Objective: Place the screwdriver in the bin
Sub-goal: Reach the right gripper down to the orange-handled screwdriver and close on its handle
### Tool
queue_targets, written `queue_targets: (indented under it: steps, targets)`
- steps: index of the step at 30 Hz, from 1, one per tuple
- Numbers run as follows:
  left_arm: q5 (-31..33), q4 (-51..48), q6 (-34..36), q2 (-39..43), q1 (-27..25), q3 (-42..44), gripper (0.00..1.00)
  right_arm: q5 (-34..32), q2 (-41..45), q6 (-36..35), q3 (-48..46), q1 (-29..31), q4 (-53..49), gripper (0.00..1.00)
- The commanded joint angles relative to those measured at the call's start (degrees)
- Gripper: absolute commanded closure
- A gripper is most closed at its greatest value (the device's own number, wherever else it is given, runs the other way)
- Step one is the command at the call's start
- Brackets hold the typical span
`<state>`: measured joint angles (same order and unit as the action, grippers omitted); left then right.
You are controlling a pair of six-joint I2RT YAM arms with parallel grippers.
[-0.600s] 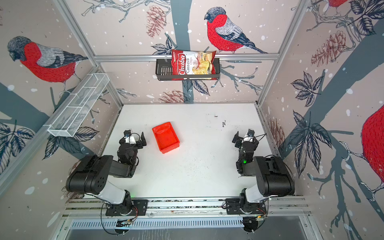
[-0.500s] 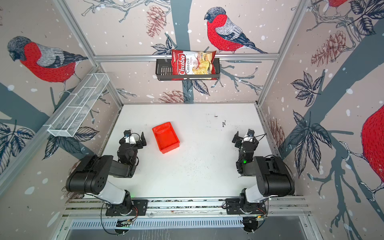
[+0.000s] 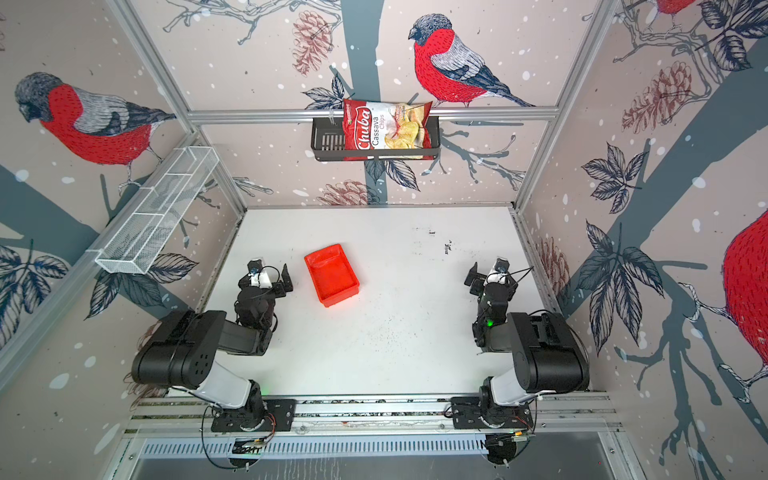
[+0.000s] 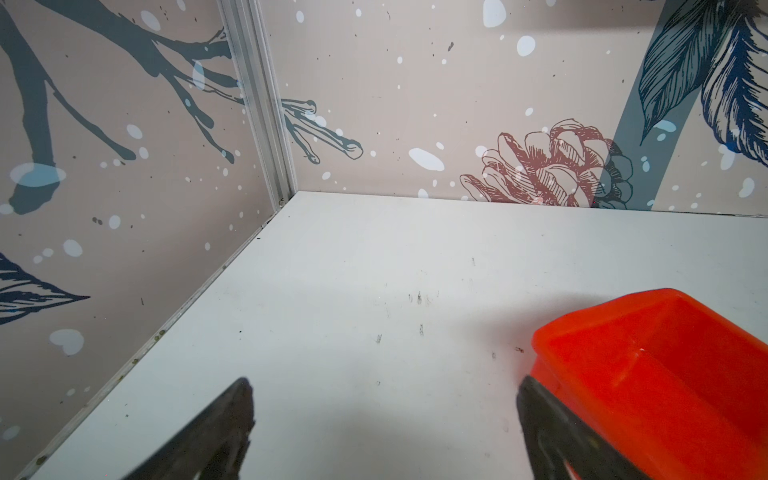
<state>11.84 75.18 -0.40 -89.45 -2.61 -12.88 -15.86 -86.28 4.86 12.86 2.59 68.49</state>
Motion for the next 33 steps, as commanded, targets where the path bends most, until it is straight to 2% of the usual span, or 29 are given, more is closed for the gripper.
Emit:
queue_targets:
  steps: [1,11,14,16,19,22,26,29,33]
  targets:
    - [-0.44,0.58,0.40,0.07,-0.03,-0.21,0.03,0.30,0.17,0.50,0.23,-0.04,0.99,0.00]
    - [-0.49,0.78,0.40,0.15,-0.06,-0.11,0.03,0.30,0.24,0.50,0.15,-0.04,1.03,0.00]
    - [3.36,0.86,0.40,1.54,-1.06,0.36,0.03,-0.26,1.03,0.26,-0.29,0.27,1.62,0.01]
    - [5.40,-0.94,1.78,4.30,-2.59,0.40,0.03,-0.64,3.43,0.04,0.27,0.62,-1.43,0.00]
    - [8.40,-2.99,5.31,9.31,-6.12,1.11,0.03,-0.62,8.26,-0.51,2.26,1.08,-8.68,0.00]
    - [10.52,-10.32,9.30,16.15,-9.89,-0.08,0.03,-2.04,13.51,-0.03,3.75,2.05,-15.52,0.00]
    - [8.11,-20.24,16.37,24.89,-14.55,-2.39,0.03,-10.09,20.46,2.26,7.70,5.77,-31.00,0.00]
    - [7.90,-26.29,18.55,28.40,-19.10,-5.70,0.03,-14.16,25.22,8.95,12.47,8.17,-46.96,0.00]
    - [8.03,-34.42,19.56,30.55,-27.71,-10.63,0.03,-12.04,29.98,19.13,18.38,8.55,-67.06,0.00]
